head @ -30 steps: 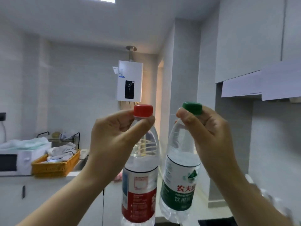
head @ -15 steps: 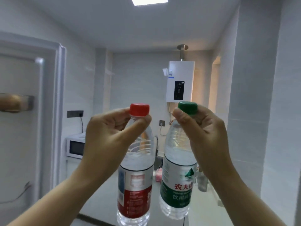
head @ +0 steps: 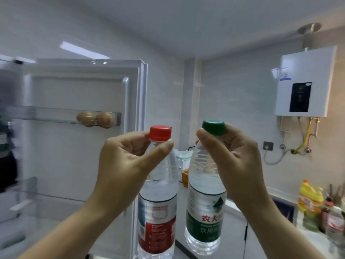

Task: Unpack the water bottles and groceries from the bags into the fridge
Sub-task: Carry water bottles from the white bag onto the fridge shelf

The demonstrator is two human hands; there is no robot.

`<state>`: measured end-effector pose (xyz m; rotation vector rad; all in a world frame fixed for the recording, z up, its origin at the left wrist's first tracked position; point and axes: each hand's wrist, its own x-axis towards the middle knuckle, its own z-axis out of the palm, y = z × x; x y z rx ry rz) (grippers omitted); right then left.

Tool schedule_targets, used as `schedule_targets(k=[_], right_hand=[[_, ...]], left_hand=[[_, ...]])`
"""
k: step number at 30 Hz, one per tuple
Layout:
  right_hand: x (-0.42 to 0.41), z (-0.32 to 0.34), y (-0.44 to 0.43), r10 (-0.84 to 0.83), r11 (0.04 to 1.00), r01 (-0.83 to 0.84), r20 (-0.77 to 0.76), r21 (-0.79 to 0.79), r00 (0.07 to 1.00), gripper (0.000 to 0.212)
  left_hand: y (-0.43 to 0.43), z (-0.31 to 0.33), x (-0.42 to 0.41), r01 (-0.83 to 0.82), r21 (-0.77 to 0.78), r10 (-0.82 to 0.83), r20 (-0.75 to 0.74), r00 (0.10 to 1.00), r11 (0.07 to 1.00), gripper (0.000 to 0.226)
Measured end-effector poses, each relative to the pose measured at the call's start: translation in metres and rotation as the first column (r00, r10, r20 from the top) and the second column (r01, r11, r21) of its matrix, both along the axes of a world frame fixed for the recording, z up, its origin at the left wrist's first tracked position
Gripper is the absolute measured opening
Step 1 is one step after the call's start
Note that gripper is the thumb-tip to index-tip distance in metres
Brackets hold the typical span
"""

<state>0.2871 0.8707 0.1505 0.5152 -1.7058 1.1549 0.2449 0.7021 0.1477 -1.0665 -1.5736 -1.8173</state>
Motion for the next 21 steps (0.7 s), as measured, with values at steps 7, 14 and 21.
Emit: schedule_targets(k=[7, 14, 21], right_hand=[[-0.051, -0.002, -0.044, 0.150, 0.989, -0.150, -0.022, -0.010, 0.989, 0.009], [-0.101, 0.005, -0.118, 0.309, 0.951, -0.309, -0.061, 0.013, 0.949, 0.006], [-0.158, 0.004, -0.202, 0.339, 0.941, -0.339, -0.044, 0.008, 0.940, 0.019]], left_hand=[[-0.051, -0.003, -0.025, -0.161, 0.006, 0.161, 0.009, 0.987, 0.987, 0.013], [-0.125, 0.003, -0.055, -0.233, 0.032, 0.234, -0.006, 0.972, 0.972, 0.017], [-0.213, 0.005, -0.085, -0.354, 0.021, 0.355, -0.034, 0.934, 0.935, 0.015]])
